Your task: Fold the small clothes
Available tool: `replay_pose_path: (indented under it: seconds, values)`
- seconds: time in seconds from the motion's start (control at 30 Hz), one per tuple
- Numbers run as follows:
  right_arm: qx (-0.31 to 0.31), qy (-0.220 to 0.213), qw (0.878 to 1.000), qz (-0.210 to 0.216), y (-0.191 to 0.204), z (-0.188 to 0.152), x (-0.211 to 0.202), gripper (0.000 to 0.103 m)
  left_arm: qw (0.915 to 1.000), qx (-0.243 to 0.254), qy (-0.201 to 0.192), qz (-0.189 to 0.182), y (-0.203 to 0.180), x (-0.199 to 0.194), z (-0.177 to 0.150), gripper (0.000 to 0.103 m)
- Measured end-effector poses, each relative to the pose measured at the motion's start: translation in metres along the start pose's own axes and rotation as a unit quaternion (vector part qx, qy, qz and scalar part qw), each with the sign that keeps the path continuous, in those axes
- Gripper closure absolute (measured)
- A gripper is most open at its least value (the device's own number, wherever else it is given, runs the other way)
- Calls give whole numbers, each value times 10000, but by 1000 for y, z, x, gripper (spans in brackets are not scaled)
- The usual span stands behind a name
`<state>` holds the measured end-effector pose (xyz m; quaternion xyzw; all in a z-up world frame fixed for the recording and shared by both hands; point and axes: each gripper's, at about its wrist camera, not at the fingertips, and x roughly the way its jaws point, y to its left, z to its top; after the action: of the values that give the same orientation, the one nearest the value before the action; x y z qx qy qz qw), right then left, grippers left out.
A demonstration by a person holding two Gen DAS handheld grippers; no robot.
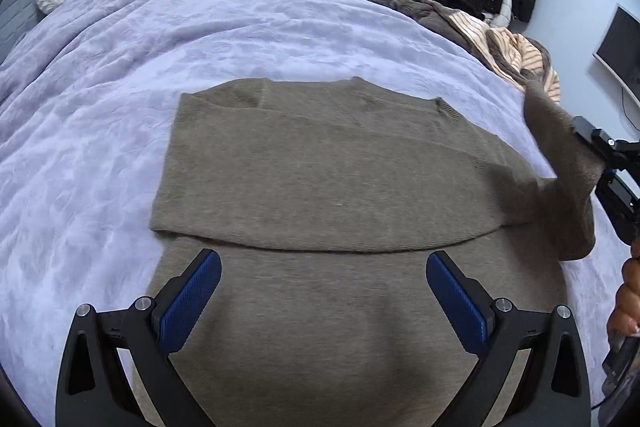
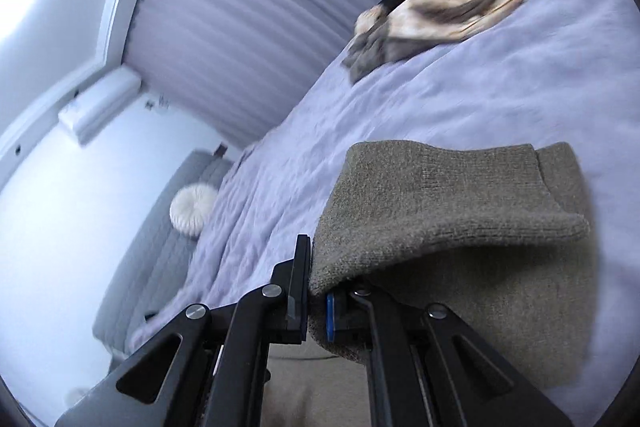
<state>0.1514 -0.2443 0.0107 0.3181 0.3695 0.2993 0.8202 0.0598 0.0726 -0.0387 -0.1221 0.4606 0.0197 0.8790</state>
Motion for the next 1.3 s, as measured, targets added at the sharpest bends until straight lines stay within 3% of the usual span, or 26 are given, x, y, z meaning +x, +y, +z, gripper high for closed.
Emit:
replay_pose_path:
  seconds: [0.13, 0.23, 0.3, 0.37, 0.47, 0.5, 0.53, 0.63, 0.7, 0.8, 0.83, 0.9, 0.93, 1.0, 1.13, 1.3]
  values:
    - [-228, 1031, 9943, -171, 19, -39, 96, 96, 9995, -235, -12, 213, 41, 1, -4, 0]
    - [-41, 1559, 9840, -857, 6, -65, 134, 92, 9988, -422, 13, 266, 69, 2, -10, 0]
    - [320, 1477, 9845, -889, -6, -71, 130, 81, 9983, -516, 21, 267, 82, 3, -13, 0]
    - [700, 1033, 9884, -871, -14, -69, 112, 71, 9980, -581, 32, 238, 93, 5, -17, 0]
    - [953, 497, 9890, -1020, -21, -45, 101, 74, 9975, -681, 35, 199, 100, 5, -20, 0]
    - [831, 429, 9894, -1109, -16, -37, 102, 89, 9973, -710, 26, 178, 103, 4, -21, 0]
    - [630, 410, 9900, -1196, -6, -30, 106, 92, 9971, -742, 9, 158, 104, 3, -21, 0]
    - [-240, 562, 9905, -1230, 36, -23, 129, 93, 9965, -821, -33, 124, 109, 0, -21, 0]
    - [-1003, 896, 9830, -1253, 68, -33, 153, 93, 9960, -888, -36, 114, 113, 0, -20, 0]
    - [-1795, 1647, 9598, -1391, 101, -69, 190, 91, 9953, -972, 8, 36, 118, 1, -18, 0]
    - [-1954, 1864, 9508, -1517, 104, -80, 199, 87, 9952, -978, 44, 1, 117, 2, -17, 0]
    - [-1974, 2090, 9447, -1577, 100, -95, 198, 74, 9954, -957, 87, -69, 116, 4, -15, 0]
    - [-1821, 2115, 9483, -1511, 94, -97, 192, 62, 9956, -927, 99, -136, 113, 5, -13, 0]
    - [-1428, 2030, 9594, -1342, 81, -95, 171, 53, 9958, -879, 106, -237, 107, 8, -9, 0]
    - [-461, 1661, 9785, -1133, 39, -83, 114, 53, 9939, -821, 207, -707, 88, 19, 7, 0]
    - [546, 1081, 9839, -1313, -18, -78, 26, 53, 9890, -931, 489, -1042, 73, 45, 24, 0]
